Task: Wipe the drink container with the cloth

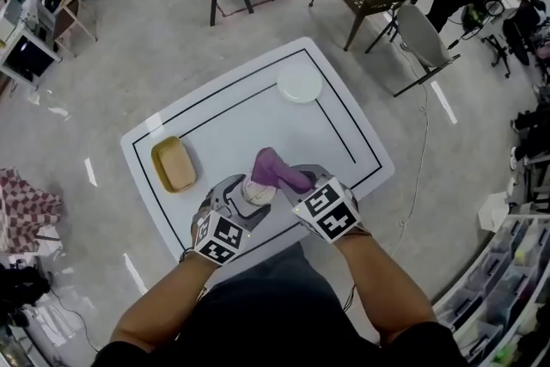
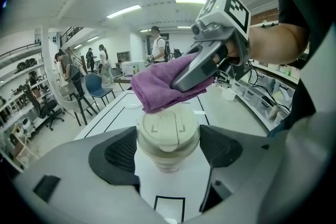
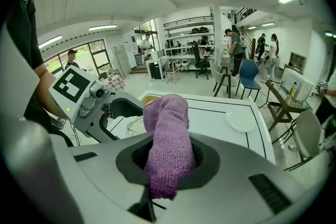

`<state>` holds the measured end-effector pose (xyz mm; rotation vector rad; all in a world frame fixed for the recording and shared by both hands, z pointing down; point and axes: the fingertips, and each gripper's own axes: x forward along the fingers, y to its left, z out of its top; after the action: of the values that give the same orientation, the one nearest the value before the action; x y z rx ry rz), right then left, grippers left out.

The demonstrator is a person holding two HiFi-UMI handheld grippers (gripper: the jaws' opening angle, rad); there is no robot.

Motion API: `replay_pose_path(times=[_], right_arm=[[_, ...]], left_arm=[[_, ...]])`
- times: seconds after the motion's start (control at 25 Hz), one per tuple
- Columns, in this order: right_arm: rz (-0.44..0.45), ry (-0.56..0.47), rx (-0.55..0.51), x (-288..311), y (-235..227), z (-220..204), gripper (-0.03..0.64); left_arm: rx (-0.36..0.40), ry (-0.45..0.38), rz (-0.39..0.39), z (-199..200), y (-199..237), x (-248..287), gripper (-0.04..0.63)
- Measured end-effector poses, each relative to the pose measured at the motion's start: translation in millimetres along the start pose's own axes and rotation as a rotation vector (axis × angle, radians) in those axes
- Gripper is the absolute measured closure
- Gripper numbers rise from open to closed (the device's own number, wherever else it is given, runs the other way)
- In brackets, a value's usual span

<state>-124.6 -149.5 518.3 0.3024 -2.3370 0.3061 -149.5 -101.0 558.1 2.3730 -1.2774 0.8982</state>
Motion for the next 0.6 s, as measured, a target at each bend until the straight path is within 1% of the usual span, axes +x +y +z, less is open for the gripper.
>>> replay_pose_path(times=[0.16,0.24,0.36,0.48,0.6], right_arm=[[-0.033,-0.028,0.058,-14.2,-6.2,-6.7,0.549],[-0.04,-0.061,0.109,-25.6,-5.0,-12.0,0.549],[-0.053,-0.112,0.187,-42.3,-1.5,-28.0,0.549],[-0.063,-0.132,0.271,-53.0,7.7,-55.9,0.549],[-0.063,-0.124,0.335,-55.7,25.2,-87.7,0.549]], left_arm=[[0.001,0.036,-0.021,0.4,1.2,1.7,0.187],[0.001,0.066,-0.03,-3.2,-0.5,1.9,0.187],[0.029,0.094,-0.053,-6.4,-4.4,1.6,0.183],[0.031,0.062,-0.074,-0.6,-2.1,-6.9,0.175],[-0.004,-0.012,-0.082,19.1,7.5,-24.8,0.175]])
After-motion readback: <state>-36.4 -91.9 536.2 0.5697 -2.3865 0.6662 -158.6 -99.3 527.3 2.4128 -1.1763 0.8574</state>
